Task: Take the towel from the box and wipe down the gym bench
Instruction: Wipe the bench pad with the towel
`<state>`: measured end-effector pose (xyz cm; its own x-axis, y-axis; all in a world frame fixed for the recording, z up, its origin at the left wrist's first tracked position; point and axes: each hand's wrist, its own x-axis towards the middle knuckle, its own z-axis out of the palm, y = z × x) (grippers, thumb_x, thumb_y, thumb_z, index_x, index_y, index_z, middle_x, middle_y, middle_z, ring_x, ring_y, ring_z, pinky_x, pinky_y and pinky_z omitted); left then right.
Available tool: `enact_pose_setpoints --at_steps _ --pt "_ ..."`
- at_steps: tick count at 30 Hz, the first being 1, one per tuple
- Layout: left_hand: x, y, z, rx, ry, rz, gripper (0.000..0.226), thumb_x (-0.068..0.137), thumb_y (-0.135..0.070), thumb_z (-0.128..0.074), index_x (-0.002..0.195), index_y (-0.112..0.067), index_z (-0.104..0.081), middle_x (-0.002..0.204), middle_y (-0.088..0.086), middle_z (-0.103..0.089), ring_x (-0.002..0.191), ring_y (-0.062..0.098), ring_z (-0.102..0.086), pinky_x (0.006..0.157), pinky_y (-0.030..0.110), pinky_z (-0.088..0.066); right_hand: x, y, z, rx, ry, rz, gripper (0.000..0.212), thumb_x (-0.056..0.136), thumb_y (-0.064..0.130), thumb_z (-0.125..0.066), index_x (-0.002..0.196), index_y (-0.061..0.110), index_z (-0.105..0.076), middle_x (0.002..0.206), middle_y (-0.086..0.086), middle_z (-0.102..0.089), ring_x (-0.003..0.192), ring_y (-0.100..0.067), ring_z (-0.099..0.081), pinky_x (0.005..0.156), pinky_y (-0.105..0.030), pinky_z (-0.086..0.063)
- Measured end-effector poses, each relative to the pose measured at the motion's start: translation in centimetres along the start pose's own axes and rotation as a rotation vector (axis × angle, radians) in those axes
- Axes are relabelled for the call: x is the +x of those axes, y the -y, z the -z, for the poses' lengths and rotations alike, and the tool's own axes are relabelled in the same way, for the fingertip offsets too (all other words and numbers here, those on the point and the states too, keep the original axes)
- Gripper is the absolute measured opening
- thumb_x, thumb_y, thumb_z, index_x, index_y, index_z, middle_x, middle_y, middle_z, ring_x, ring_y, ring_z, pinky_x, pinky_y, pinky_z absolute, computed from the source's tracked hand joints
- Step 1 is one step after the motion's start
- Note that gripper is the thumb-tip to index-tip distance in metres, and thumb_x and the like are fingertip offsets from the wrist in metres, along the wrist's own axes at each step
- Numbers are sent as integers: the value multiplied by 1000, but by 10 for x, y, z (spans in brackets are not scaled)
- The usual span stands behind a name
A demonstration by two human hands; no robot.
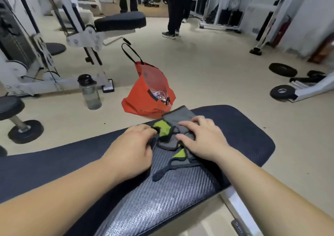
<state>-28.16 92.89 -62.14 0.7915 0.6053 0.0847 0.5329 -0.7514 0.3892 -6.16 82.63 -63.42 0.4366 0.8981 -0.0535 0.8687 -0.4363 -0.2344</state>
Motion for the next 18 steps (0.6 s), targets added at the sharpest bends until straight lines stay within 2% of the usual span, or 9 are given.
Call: enact_pose_setpoints --at_steps 4,7,10,13,18 --pt "20 -16 -9 -3 8 -26 48 87 -21 -53 134 -19 -60 139 -3 -59 133 20 -50 114 38 -42 3 -73 8 -64 -126 -358 64 96 71 -37 151 40 -48 151 -8 -47 140 -35 -42 118 -47 -32" --pt "23 -30 -18 -23 3 -63 45 88 -15 -56 132 -17 -63 140 -1 -59 135 21 -49 115 34 -39 -14 -105 12 -54 -154 -515 64 98 68 -36 151 36 -48 149 -13 -48 140 -38 -41 118 -48 -32" --pt "15 -46 -26 -44 10 -104 44 89 -14 -57 133 -19 -63 146 0 -56 139 20 -45 116 33 -37 -37 -102 14 -96 -143 -600 60 100 62 -35 145 26 -50 144 -18 -47 137 -40 -39 115 -52 -31" --pt "2 -56 -29 -54 -2 -120 47 88 -11 -56 134 -21 -64 149 -1 -54 141 21 -44 115 32 -36 -62 -55 9 -186 -44 -547 57 102 57 -30 137 16 -48 141 -18 -43 134 -40 -36 111 -57 -29" --pt "-13 -56 -18 -61 -66 -90 55 75 6 -51 122 -17 -71 134 -1 -63 126 26 -53 102 31 -42 -107 48 -17 -308 1 -139 67 101 55 -29 145 6 -40 139 -23 -42 130 -41 -36 108 -65 -26"
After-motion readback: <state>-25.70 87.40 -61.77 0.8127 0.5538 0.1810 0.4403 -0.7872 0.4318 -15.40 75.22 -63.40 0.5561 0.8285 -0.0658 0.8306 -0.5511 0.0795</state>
